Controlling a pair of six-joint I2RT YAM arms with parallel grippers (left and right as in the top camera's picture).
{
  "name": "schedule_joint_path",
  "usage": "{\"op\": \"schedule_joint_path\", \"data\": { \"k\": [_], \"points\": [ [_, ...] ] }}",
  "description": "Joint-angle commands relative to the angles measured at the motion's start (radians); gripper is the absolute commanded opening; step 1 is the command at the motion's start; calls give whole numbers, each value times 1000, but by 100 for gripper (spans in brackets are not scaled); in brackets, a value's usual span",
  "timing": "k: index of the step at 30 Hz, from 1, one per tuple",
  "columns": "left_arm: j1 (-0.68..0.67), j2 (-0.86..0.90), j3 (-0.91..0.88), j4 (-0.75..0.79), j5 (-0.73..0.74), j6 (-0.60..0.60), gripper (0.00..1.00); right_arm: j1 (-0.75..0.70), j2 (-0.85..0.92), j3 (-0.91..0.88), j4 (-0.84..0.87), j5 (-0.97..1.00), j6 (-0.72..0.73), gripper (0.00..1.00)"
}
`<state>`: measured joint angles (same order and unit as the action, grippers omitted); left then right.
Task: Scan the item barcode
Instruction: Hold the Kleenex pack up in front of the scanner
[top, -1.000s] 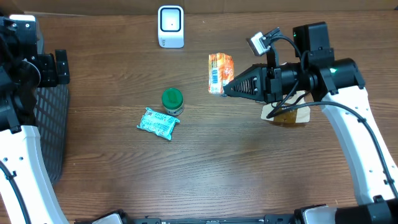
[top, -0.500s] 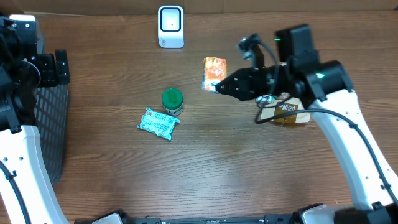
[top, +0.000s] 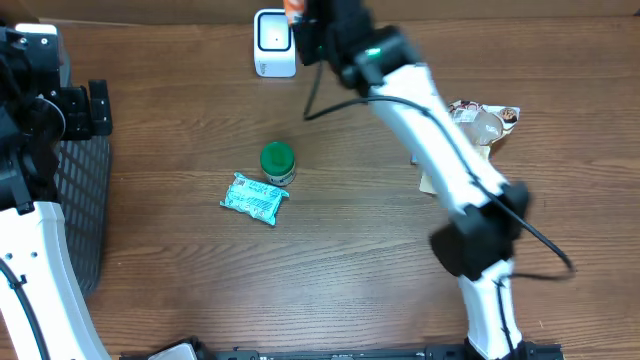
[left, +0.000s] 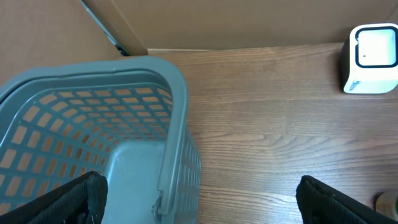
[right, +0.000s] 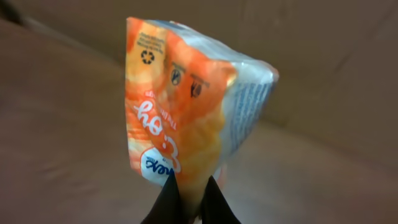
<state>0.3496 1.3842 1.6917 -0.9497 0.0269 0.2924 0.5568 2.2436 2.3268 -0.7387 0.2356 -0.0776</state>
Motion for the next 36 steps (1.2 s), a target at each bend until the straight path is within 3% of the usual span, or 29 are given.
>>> {"op": "schedule_joint_path", "data": {
  "k": [1,8,12,14,26,31,36],
  "points": [
    [3,2,21,3,8,18,100,25,108,19,129,234,-253,4],
    [3,2,21,3,8,19,100,32,309,18,537,235,-720,4],
    [3,2,21,3,7,19,99,32,402,17,644,235,-961,4],
    [3,2,21,3,7,19,99,32,433,17,688,236,-1014,4],
    [3,2,21,3,8,19,100,21,453,17,741,222,-1006,4],
    [3,2,21,3,8,18,100,21,407,18,717,220,-770,4],
    [3,2,21,3,8,19,100,7,272,18,571,203,-503,4]
  ]
}}
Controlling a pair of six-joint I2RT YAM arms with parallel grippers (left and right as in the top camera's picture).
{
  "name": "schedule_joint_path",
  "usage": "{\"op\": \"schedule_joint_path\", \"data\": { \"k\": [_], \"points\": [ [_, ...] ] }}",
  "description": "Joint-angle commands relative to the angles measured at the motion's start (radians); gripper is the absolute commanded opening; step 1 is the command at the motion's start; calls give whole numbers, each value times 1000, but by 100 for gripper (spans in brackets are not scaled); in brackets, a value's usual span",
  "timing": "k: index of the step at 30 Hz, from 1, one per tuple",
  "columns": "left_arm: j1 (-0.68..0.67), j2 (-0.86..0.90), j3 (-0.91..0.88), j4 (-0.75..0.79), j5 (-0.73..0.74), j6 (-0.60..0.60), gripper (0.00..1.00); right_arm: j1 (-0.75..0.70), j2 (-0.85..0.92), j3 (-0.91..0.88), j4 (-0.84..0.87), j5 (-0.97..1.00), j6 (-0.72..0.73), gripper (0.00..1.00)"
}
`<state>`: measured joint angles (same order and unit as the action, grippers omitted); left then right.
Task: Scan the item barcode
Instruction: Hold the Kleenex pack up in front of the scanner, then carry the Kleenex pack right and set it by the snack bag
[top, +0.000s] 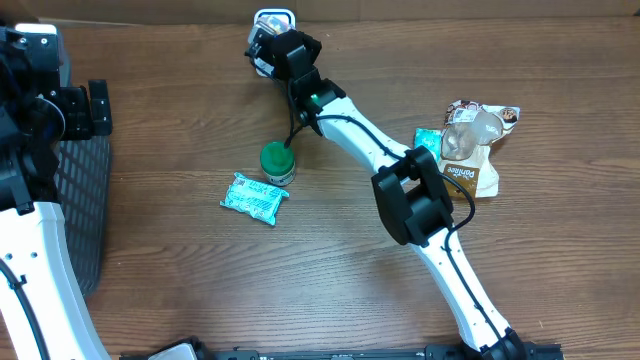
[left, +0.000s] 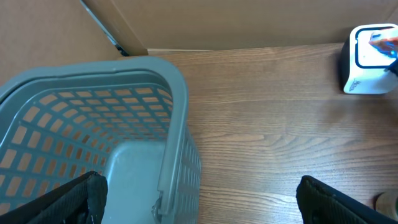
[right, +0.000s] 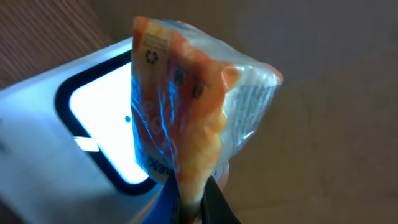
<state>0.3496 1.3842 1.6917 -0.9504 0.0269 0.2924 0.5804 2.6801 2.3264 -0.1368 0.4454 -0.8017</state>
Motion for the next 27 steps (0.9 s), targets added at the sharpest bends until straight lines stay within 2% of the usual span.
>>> {"op": "schedule_joint_path", "data": {
  "k": [1,3,5,6,8,11,14,18,22,27],
  "points": [
    [3,2,21,4,8,19,100,-19,-197,18,-78,-14,264,4],
    [3,2,21,4,8,19,100,-22,-275,18,-192,-26,372,4],
    [3,2,21,4,8,19,100,-28,-380,18,-350,-28,568,4],
    [3,2,21,4,8,18,99,-31,-412,18,-404,-30,621,4],
    [3,2,21,4,8,18,100,-47,-524,18,-617,-79,803,4],
    [3,2,21,4,8,19,99,-87,-636,18,-872,-197,942,4],
    [3,2,21,4,7,19,100,-154,-705,18,-1104,-313,1001,4],
    [3,2,21,4,8,19,100,-276,-708,11,-1360,-404,1019,4],
    [3,2,21,4,8,19,99,-391,-684,-66,-1425,-495,1016,4],
    [3,2,21,4,8,18,100,-497,-661,-243,-1363,-597,990,4]
  ]
}}
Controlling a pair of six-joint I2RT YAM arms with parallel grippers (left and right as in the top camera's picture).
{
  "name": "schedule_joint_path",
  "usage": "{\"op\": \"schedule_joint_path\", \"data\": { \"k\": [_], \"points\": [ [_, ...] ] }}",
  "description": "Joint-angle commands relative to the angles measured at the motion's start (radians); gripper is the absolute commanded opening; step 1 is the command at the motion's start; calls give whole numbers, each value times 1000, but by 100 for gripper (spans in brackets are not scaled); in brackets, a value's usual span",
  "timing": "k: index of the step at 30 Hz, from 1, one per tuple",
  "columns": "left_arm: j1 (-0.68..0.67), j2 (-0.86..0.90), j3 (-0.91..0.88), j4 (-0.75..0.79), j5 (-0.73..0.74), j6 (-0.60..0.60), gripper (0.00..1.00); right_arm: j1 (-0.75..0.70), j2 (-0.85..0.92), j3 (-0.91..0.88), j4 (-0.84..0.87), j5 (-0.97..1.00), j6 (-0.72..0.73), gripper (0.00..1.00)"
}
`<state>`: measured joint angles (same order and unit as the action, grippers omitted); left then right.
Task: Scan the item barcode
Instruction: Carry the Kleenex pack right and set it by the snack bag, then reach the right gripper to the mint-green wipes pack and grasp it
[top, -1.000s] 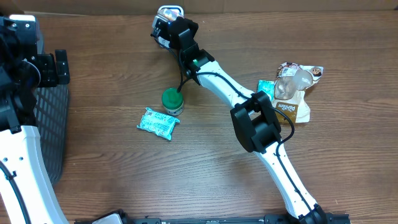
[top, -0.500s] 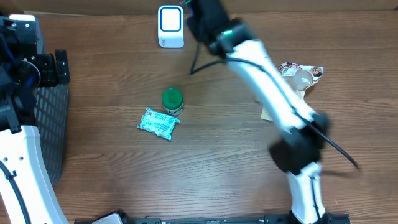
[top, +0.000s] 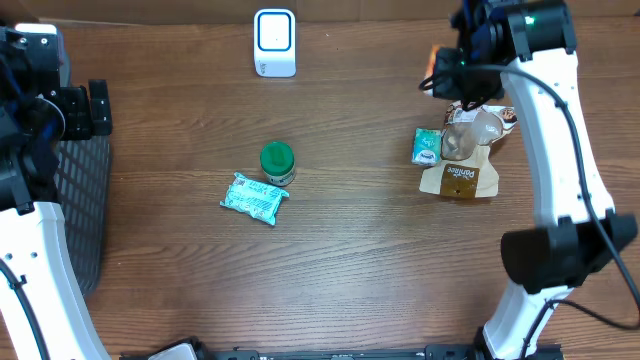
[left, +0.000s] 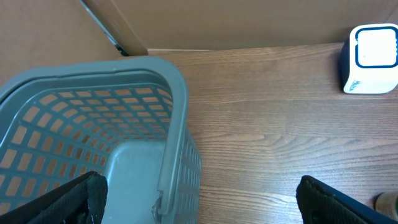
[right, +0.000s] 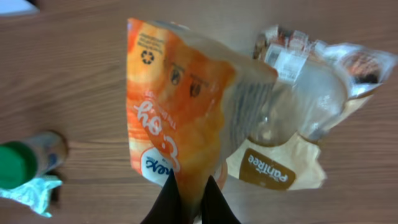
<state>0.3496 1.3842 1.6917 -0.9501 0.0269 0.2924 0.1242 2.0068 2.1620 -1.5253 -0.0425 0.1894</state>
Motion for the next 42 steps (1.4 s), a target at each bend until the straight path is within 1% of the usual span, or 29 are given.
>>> {"op": "schedule_joint_path", "data": {
  "k": [1,4,5,9,10,11,13,15,16,17,20,21,23,26,30,33,35,39,42],
  "points": [
    [3,2,21,3,7,18,99,-56,14,-120,51,-121,-12,4],
    [3,2,21,4,8,18,99,-89,14,-252,142,-147,-32,4],
    [3,2,21,4,7,19,100,-100,14,-325,195,-154,-42,4],
    [3,2,21,-2,8,18,99,-107,14,-439,274,-154,-73,4],
    [3,2,21,-5,7,18,100,-108,14,-463,284,-154,-85,7],
    [3,2,21,-8,7,18,99,-108,14,-475,284,-147,-93,16],
    [3,2,21,-26,7,19,100,-108,14,-475,279,-111,-93,48],
    [3,2,21,-36,8,18,100,-108,14,-457,265,-72,-93,59],
    [3,2,21,-41,7,18,99,-108,14,-439,254,-63,-93,63],
    [3,2,21,-44,7,18,100,-108,14,-420,238,-64,-93,64],
    [3,2,21,-45,7,18,100,-101,13,-316,146,-84,-93,64],
    [3,2,21,-45,7,18,100,-96,13,-278,111,-116,-93,64],
    [3,2,21,-45,8,18,100,-72,13,-218,51,-252,-94,64],
    [3,2,21,-45,7,18,99,-18,14,-220,45,-384,-118,64],
    [3,2,21,-45,7,18,100,71,14,-238,47,-394,-112,63],
    [3,2,21,-45,7,18,99,146,14,-261,69,-406,-89,61],
    [3,2,20,-45,7,18,100,196,14,-291,106,-408,-71,58],
    [3,2,21,-45,7,18,100,290,13,-366,200,-434,-13,43],
    [3,2,21,-45,8,18,100,356,8,-442,326,-469,60,39]
  ]
}}
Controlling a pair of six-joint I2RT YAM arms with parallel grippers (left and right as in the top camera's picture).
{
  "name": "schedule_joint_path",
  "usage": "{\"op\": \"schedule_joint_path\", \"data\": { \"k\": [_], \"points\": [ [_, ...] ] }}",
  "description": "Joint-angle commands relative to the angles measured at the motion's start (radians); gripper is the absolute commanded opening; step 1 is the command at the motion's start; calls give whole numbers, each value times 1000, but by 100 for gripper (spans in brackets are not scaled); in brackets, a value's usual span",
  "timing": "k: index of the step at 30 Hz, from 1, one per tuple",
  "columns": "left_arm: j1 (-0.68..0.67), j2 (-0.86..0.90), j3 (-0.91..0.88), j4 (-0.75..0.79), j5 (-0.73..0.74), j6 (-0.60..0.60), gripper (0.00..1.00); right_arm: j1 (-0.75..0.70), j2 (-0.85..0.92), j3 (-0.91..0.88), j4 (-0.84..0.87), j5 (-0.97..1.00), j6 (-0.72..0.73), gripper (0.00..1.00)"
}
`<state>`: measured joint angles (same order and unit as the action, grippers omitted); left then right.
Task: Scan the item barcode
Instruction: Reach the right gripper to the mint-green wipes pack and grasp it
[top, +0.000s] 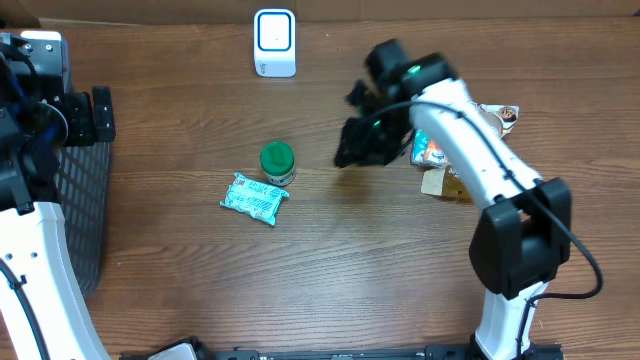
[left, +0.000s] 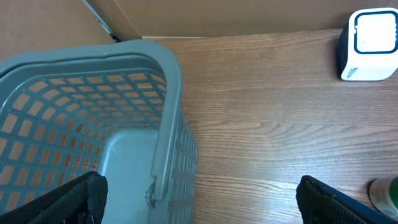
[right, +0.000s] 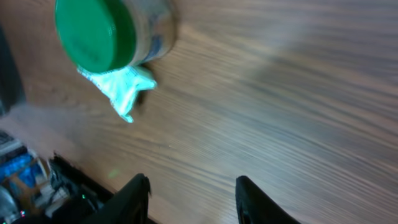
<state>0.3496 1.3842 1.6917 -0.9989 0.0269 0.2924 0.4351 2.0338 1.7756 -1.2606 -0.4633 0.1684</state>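
Observation:
The white barcode scanner stands at the table's far edge and also shows in the left wrist view as the scanner. My right gripper hangs open and empty over bare wood, just right of the green-lidded jar. In the right wrist view, the right gripper has the jar and a teal packet ahead of it. The orange packet is in neither gripper, and I cannot pick it out. My left gripper is open beside the basket, holding nothing.
A grey mesh basket sits at the left edge of the table. The teal packet lies just below the jar. A pile of packets lies at the right, partly under my right arm.
My right gripper held the orange packet over the pile at the right. It is now open and empty, further left next to the green-lidded jar. The left wrist view has shifted slightly.
The right gripper was shut on the orange packet near the scanner. Then the packet was right in front of the scanner's lit window. Then it was over the pile at the right. Now the gripper is open without it near the jar.

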Motion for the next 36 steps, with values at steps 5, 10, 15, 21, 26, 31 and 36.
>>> {"op": "schedule_joint_path", "data": {
  "k": [5,10,15,21,26,31,36],
  "points": [
    [3,2,21,4,8,18,99,140,-81,-271,365,-28,247,38],
    [3,2,20,4,7,18,100,199,-143,-559,762,21,453,51],
    [3,2,20,4,7,19,100,230,-138,-618,925,51,534,58],
    [3,2,20,4,7,18,99,285,-71,-618,1041,126,675,60],
    [3,2,20,4,8,18,99,300,-19,-618,1099,127,728,54],
    [3,2,20,4,7,18,99,315,20,-618,1163,140,746,52],
    [3,2,20,4,7,18,100,336,56,-618,1215,142,770,47]
  ]
}}
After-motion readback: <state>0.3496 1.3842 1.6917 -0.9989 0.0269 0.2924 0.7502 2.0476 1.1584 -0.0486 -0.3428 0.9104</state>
